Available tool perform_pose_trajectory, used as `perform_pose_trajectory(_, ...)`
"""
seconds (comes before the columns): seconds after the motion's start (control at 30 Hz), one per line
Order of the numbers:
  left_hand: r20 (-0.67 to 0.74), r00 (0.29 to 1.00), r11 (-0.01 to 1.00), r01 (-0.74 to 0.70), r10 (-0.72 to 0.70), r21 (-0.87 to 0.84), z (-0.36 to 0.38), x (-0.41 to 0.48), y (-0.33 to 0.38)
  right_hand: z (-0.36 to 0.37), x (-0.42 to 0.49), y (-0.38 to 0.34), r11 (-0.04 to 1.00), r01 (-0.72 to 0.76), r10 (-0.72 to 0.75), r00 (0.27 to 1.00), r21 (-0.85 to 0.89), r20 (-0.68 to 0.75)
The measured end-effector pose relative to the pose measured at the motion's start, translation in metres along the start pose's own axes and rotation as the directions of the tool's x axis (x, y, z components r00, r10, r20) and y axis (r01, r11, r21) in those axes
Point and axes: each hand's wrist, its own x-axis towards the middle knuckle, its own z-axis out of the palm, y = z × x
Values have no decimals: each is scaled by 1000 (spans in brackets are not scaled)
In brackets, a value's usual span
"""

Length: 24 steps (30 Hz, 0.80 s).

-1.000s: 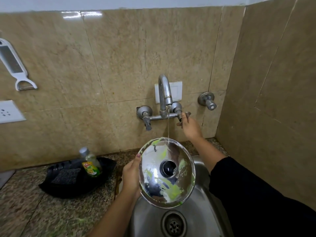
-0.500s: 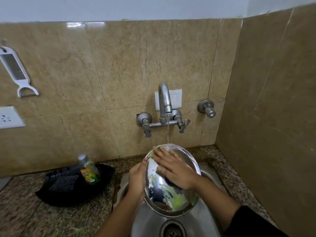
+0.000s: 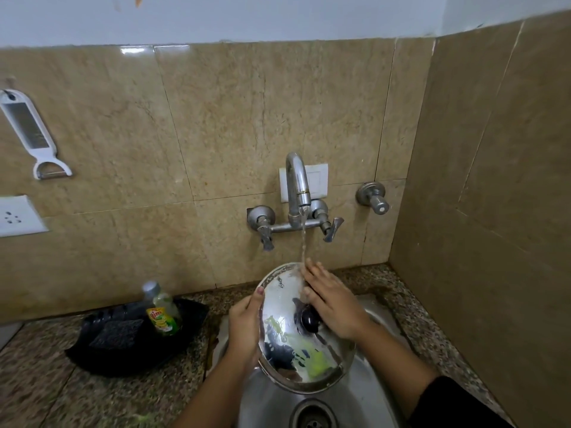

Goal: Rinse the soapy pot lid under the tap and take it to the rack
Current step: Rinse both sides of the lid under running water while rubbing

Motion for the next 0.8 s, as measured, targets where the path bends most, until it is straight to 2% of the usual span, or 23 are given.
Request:
perform_pose_trajectory(0.03, 2, 1000, 1000, 5, -5, -12, -2, 1, 0, 3, -2, -3, 1000, 17, -17, 1000, 1, 3)
perform_pose_trajectory(0.13, 69, 998, 1000, 14, -13, -20, -3, 1, 1, 11, 0, -21, 962, 269, -262, 956, -41, 128)
perform_pose_trajectory(0.17, 88, 996, 1000, 13, -12, -13, -2, 0, 1, 10, 2, -22, 950, 310, -303, 943, -32, 136)
perform_pose_trajectory(0.2, 91, 996, 1000, 13, -12, -11, -2, 0, 1, 8, 4, -20, 957, 290, -288, 952, -11, 102)
perform_pose_trajectory(0.27, 76, 997, 1000, 8, -6, -23, -2, -1, 2, 4, 6, -9, 994, 104, -102, 994, 45, -44)
perform_pose_trajectory(0.3, 68, 998, 1000, 6, -4, -26, -2, 0, 2, 3, 6, -6, 998, 17, -12, 996, 57, -85)
perform_pose_trajectory(0.33, 65, 998, 1000, 2, -1, -26, -2, 1, 1, 4, 7, -8, 999, -3, 7, 996, 42, -85)
perform_pose_trajectory(0.47, 98, 995, 1000, -30, 30, 4, 1, 1, 3, 3, 15, -25, 963, 269, -268, 963, -4, 40)
perform_pose_trajectory(0.5, 96, 995, 999, -40, 39, 10, 1, 0, 3, 0, 19, -21, 968, 252, -252, 968, 20, 0)
perform_pose_trajectory(0.53, 91, 995, 999, -50, 49, 5, 0, 0, 2, -4, 22, -14, 982, 176, -171, 982, 64, -78)
perform_pose_trajectory(0.57, 78, 996, 999, -53, 53, -3, -2, -1, 1, -7, 24, -5, 989, 51, -27, 985, 138, -168)
perform_pose_trajectory(0.63, 56, 996, 998, -61, 63, -30, -5, -3, 0, -8, 26, 7, 916, -163, 273, 923, 366, -271)
perform_pose_trajectory(0.67, 54, 996, 997, -66, 67, -36, -6, -5, -1, -7, 28, 9, 857, -188, 345, 901, 479, -264)
perform_pose_trajectory(0.73, 78, 995, 998, -68, 69, -18, -8, -7, 1, -6, 35, 9, 792, -150, 341, 913, 592, -226)
perform_pose_trajectory(0.8, 134, 989, 995, -70, 61, 64, -11, -5, 6, -15, 39, 4, 790, -108, 266, 947, 603, -179)
